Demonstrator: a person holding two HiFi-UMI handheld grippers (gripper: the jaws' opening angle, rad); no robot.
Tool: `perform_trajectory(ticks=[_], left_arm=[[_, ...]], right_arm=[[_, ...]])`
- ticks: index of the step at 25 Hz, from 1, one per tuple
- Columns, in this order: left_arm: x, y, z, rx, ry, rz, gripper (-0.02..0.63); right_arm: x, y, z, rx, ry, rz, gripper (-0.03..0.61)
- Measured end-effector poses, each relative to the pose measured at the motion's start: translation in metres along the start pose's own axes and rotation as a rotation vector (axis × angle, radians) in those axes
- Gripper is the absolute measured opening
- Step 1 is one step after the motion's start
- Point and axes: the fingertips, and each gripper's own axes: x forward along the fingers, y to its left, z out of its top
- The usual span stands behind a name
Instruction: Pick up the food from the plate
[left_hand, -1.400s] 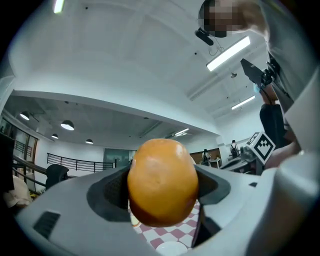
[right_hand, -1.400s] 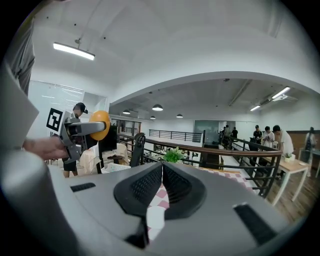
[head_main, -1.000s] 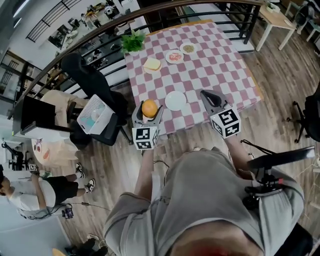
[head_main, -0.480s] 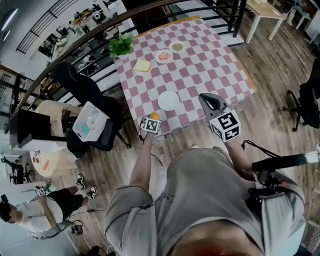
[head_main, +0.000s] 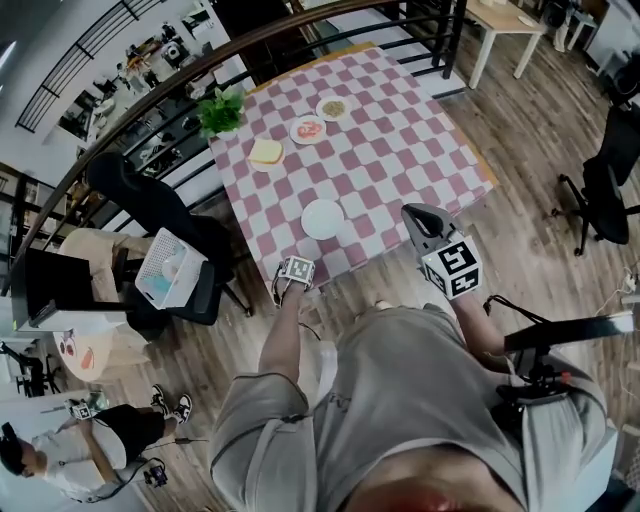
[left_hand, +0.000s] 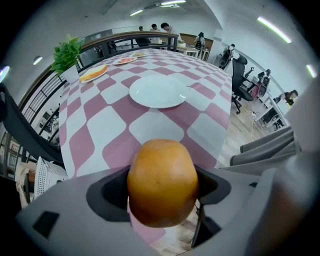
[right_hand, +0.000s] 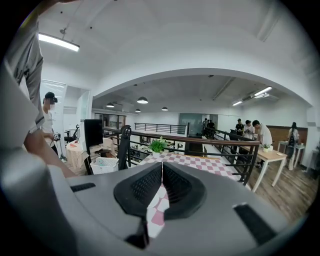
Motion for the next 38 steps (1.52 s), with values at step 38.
perform_trajectory(ticks=[38], left_arm=[[-0.528, -0.068, 0.114, -0.019, -1.454, 0.335, 0.389]], right_arm=[[0.036, 0.054, 0.066, -0.051, -0.186, 0.202, 0.014]])
